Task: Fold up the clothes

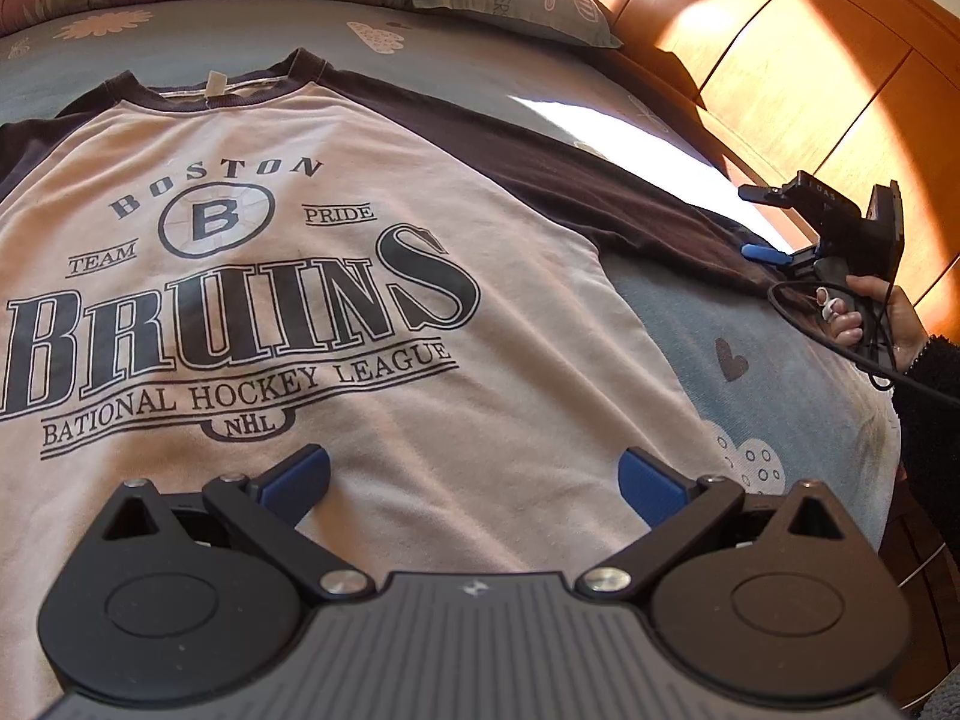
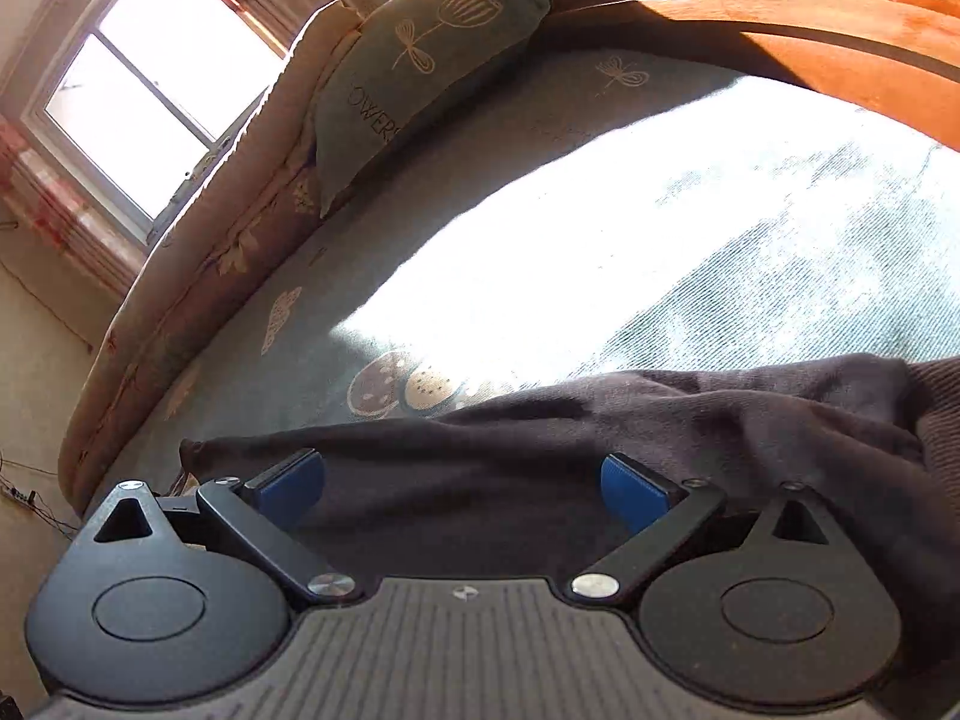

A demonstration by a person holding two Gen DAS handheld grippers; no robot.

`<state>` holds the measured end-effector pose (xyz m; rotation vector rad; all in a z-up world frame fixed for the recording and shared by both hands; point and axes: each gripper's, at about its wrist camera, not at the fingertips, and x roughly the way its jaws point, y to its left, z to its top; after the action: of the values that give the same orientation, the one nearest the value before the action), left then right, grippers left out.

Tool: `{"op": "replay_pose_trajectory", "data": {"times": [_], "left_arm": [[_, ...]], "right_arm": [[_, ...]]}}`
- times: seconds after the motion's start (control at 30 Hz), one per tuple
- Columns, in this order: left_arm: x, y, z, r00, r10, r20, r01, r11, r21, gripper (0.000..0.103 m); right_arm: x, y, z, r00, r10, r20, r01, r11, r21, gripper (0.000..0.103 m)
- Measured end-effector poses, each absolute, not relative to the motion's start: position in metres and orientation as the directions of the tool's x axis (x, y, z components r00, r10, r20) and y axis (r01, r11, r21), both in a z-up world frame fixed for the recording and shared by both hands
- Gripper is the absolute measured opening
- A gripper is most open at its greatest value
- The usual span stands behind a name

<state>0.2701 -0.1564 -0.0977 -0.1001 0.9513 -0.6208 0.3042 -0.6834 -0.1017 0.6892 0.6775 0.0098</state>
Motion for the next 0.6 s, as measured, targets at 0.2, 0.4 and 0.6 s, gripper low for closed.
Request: {"op": "replay_pose_trajectory", "data": {"times": [0.2,0.4,0.6], "left_arm": [[0.270,-0.158,-0.098,0.425,-0.532,-0.733,0.449,0.826,-0.339,0.102],[0.272,-0.155,-0.098,0.420,-0.545,-0.726,0.439,0.822,-0.363,0.102],[0.266,-0.155,-0.082,0.439,-0.503,-0.745,0.438,0.843,-0.311,0.102]], "right_arm": [[0.272,-0.679,-0.078,0.787,0.251,-0.563,0.193,0.767,0.611,0.103],[0.255,-0.672,-0.096,0.758,0.265,-0.596,0.197,0.778,0.596,0.101],[0.225,-0.654,-0.074,0.738,0.098,-0.668,0.294,0.844,0.448,0.103]]}}
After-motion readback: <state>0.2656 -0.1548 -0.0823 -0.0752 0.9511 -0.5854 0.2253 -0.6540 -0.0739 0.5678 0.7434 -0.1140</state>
